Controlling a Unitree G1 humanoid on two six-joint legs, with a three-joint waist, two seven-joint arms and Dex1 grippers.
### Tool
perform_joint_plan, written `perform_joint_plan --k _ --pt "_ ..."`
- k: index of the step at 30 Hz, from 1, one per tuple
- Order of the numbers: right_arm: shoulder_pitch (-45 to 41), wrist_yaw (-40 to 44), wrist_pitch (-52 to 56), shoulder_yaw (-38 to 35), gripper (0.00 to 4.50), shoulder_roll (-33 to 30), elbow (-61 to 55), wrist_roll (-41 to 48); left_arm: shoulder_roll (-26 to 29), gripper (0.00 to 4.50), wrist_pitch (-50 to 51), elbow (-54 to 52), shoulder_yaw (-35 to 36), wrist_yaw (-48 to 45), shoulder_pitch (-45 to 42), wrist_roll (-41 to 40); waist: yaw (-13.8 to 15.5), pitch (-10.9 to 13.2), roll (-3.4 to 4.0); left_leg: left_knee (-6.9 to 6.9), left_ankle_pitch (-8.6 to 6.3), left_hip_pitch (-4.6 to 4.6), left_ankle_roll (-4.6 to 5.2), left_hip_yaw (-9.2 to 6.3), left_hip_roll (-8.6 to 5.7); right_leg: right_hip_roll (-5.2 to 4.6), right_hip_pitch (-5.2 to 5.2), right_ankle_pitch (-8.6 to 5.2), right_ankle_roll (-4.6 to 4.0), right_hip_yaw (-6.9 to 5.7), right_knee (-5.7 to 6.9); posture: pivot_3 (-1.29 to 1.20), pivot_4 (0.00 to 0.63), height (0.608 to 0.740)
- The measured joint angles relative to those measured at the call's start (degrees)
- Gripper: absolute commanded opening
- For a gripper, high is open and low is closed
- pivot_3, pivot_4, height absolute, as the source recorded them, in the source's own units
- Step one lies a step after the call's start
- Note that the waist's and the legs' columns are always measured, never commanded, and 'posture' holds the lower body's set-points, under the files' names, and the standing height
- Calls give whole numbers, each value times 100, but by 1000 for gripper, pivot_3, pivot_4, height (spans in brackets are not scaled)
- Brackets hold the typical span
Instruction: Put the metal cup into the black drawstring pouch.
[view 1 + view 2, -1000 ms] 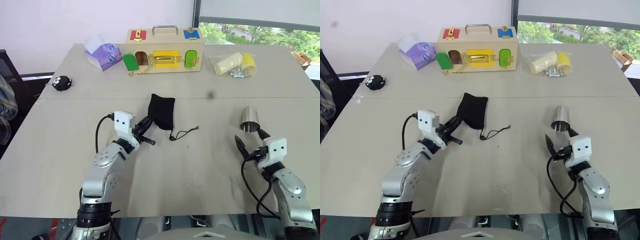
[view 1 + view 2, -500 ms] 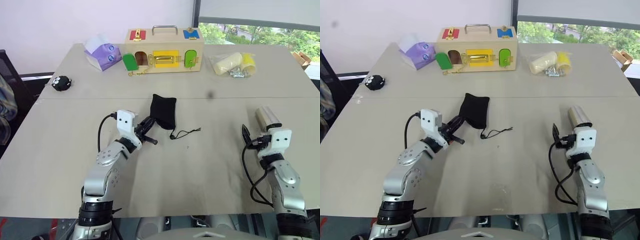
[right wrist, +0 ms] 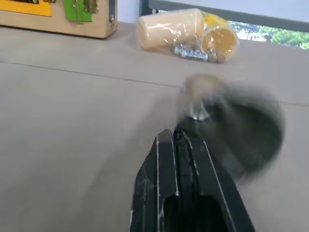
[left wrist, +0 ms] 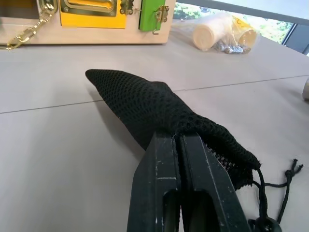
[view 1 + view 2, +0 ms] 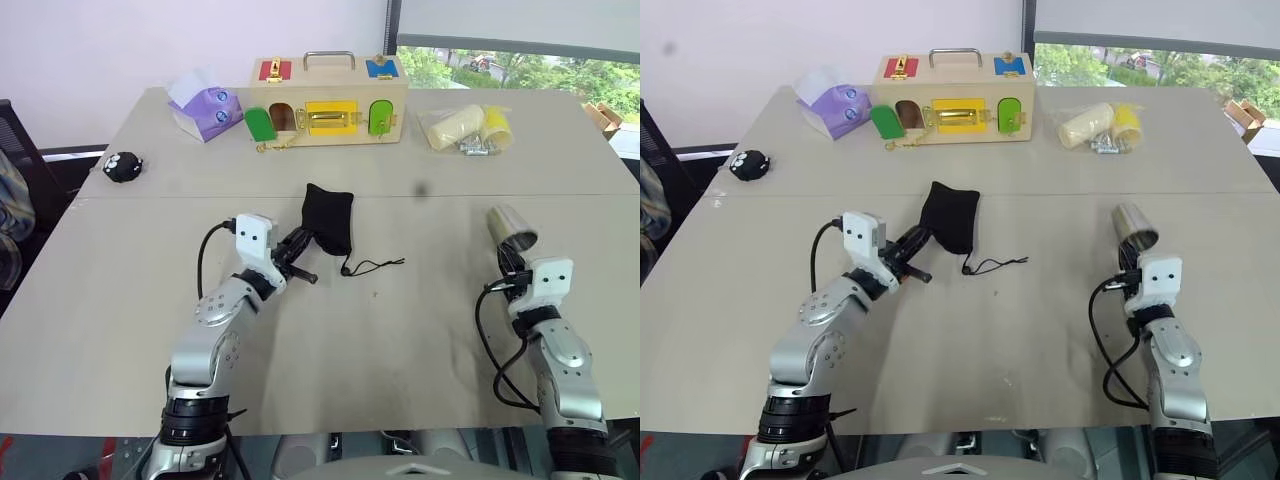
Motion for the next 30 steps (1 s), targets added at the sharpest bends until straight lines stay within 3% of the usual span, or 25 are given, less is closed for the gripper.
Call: perform_joint_plan --k 11,16,24,26,28,30 --pt "-59 -89 131 91 18 19 -73 -76 7 0 57 11 -82 -13 -166 -2 1 0 0 0 0 -1 0 1 0 0 0 0 0 1 -2 0 150 740" --pt "-123 -186 354 54 2168 26 -72 23 19 0 75 11 -83 -20 -165 -1 0 0 0 0 0 -1 -1 1 0 0 0 0 0 1 -1 0 150 740" --pt "-379 -325 480 43 2168 147 85 96 27 0 95 11 -84 -22 -160 0 -2 0 0 0 1 -1 -1 3 0 0 0 0 0 2 -2 0 150 740" --pt "-538 -397 520 16 1329 225 212 147 34 0 97 11 -88 -22 -156 0 -6 0 0 1 1 0 -1 2 0 1 0 0 0 3 0 0 150 740" --pt "-639 -468 529 -28 190 260 297 187 36 0 97 11 -84 -22 -151 1 -6 0 0 0 1 0 -2 2 0 1 0 0 0 2 0 0 150 740" --pt "-731 -519 536 -85 83 297 368 231 37 0 97 11 -85 -21 -151 2 0 0 0 0 1 0 -2 2 0 1 0 0 0 2 0 0 150 740"
